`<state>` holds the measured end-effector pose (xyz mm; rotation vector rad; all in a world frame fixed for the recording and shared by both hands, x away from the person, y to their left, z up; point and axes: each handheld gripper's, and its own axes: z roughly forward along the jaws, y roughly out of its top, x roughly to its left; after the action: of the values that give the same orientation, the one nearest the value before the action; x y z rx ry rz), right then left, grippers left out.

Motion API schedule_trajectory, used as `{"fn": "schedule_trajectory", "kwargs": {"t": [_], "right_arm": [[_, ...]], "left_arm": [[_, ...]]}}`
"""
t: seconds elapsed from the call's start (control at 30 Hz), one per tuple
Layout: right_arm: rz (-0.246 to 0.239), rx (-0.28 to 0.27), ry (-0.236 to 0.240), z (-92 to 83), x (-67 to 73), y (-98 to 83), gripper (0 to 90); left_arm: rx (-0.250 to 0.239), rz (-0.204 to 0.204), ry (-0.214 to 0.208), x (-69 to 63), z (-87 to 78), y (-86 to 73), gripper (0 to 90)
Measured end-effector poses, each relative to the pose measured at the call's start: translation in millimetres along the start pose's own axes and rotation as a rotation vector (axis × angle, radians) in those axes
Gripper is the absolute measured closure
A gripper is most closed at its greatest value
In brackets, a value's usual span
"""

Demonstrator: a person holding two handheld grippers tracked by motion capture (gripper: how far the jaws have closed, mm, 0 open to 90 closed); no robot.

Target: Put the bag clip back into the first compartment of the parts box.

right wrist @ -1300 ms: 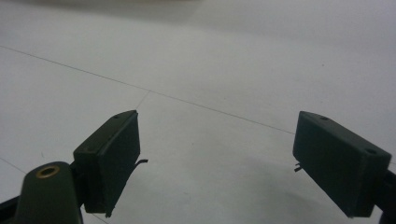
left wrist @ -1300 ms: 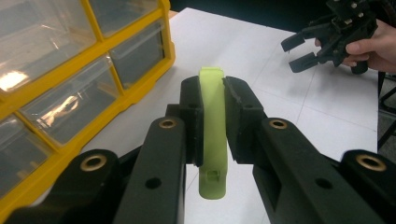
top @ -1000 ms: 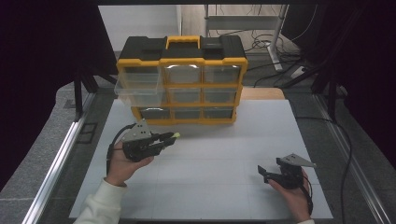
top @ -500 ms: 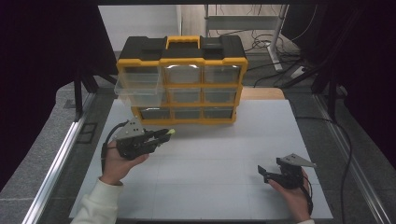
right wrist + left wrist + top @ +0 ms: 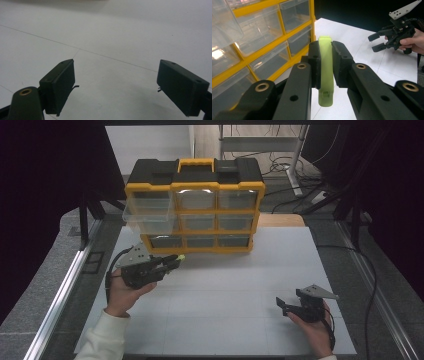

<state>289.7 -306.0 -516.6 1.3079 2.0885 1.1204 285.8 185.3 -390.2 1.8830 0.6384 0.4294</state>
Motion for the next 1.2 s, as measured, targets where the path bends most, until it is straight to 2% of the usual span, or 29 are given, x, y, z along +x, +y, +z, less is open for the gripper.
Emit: {"fn": "schedule_trajectory", "kwargs": {"t": [0.57, 1.2], "right_arm": [[0.009, -0.003, -0.007, -0.2, -1.3, 0.1, 15.2], [0.011, -0.004, -0.015, -0.1, -1.4, 0.2, 15.2]], "left_arm": [[-0.022, -0.002, 0.019, 7.5, -2.0, 12.5, 77.7], [-0.031, 0.016, 0.039, 11.2, -8.2, 29.7, 77.7]]}}
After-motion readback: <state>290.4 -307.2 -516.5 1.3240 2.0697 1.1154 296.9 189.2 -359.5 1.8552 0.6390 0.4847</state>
